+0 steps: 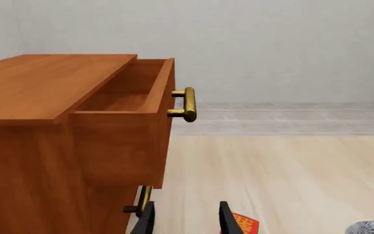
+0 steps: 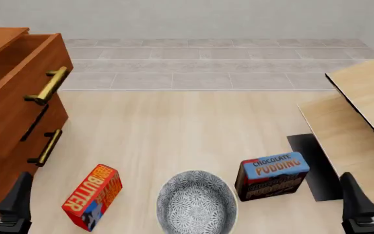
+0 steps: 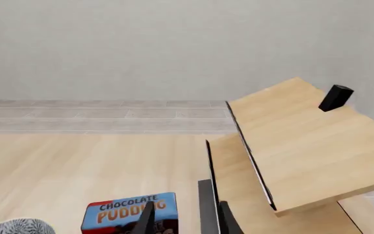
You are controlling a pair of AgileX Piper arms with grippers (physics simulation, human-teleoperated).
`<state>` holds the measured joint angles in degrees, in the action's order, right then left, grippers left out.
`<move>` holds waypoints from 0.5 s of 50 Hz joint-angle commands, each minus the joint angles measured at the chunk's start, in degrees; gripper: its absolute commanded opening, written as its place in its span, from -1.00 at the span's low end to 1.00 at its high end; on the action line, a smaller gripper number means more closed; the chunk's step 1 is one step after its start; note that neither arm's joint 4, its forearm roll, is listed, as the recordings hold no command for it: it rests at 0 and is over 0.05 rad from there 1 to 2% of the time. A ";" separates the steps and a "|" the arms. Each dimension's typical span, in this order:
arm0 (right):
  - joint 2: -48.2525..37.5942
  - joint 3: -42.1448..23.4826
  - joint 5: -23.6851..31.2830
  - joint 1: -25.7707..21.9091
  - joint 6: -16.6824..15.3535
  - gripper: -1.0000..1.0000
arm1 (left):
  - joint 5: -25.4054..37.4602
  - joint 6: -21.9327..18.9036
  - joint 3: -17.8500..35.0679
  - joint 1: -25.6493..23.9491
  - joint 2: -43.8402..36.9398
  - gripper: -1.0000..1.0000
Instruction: Close the top drawer of the cabinet.
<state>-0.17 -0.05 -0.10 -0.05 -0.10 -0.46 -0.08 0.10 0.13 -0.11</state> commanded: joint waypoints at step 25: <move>0.14 -0.67 -0.25 -1.05 -0.25 1.00 | -0.08 -1.87 0.38 -0.06 -0.08 1.00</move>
<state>-0.05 -0.59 -0.46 -0.67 -0.48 -0.31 -0.62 0.57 0.38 -0.32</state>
